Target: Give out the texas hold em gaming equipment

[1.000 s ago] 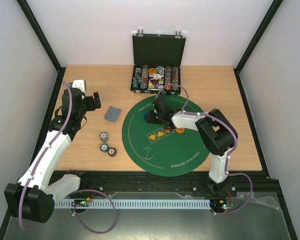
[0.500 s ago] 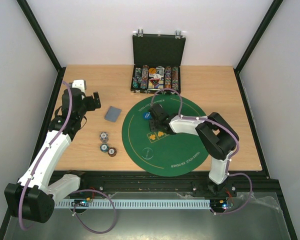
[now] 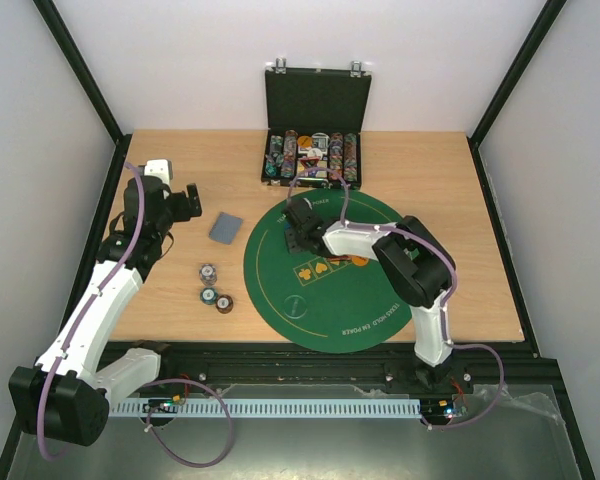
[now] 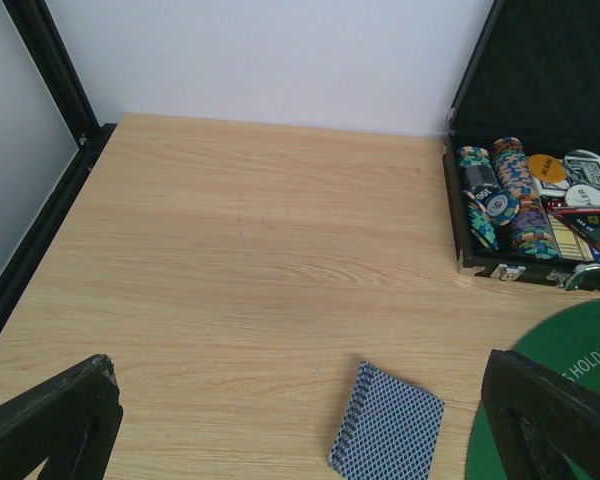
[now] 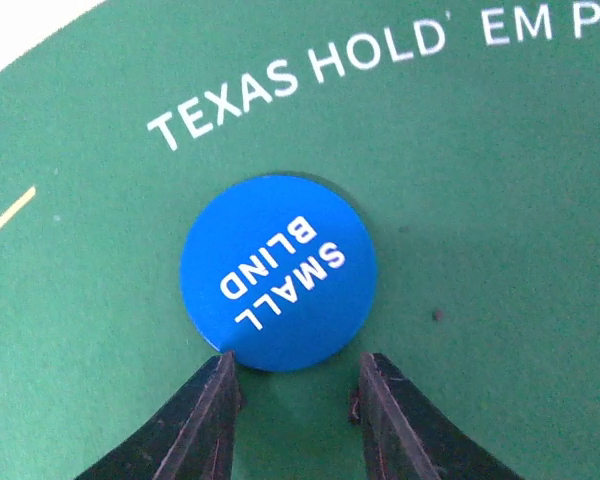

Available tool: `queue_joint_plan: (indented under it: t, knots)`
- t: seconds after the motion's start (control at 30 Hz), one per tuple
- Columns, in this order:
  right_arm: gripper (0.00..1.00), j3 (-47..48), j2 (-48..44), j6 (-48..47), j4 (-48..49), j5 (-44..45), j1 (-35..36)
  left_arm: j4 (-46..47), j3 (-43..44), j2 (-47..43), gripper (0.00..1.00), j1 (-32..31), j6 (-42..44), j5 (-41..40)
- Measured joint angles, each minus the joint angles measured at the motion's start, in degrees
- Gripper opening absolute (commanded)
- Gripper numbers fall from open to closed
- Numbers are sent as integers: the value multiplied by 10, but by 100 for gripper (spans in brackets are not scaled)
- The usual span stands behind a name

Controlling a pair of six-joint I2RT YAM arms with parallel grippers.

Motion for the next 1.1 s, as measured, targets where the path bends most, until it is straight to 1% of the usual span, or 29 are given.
queue_joint_plan:
  t: [0.33,0.53,0.63,0.77,0.83,0.9,1.0,1.1]
  knots:
    - [35,55,41,3,2,10,0,0,0,0,99,0,0,0]
    - [45,52,29,7,-9,-3,0,0,0,0,100,0,0,0]
    - [51,2,-38,15,-31,-17,0,0,0,0,99,0,0,-2]
    - [54,-87,-222,27,-61,-9,0,0,0,0,100,0,0,-10]
    - [56,-131,-320,39,-61,13,0,-1,0,0,100,0,0,-17]
    - [60,-184,-404,58,-62,41,-2,-2,0,0,99,0,0,-22]
    - [63,-262,-467,91,-67,71,-20,-4,0,0,99,0,0,-26]
    - [63,-339,-489,133,-89,90,-46,-4,0,0,100,0,0,-26]
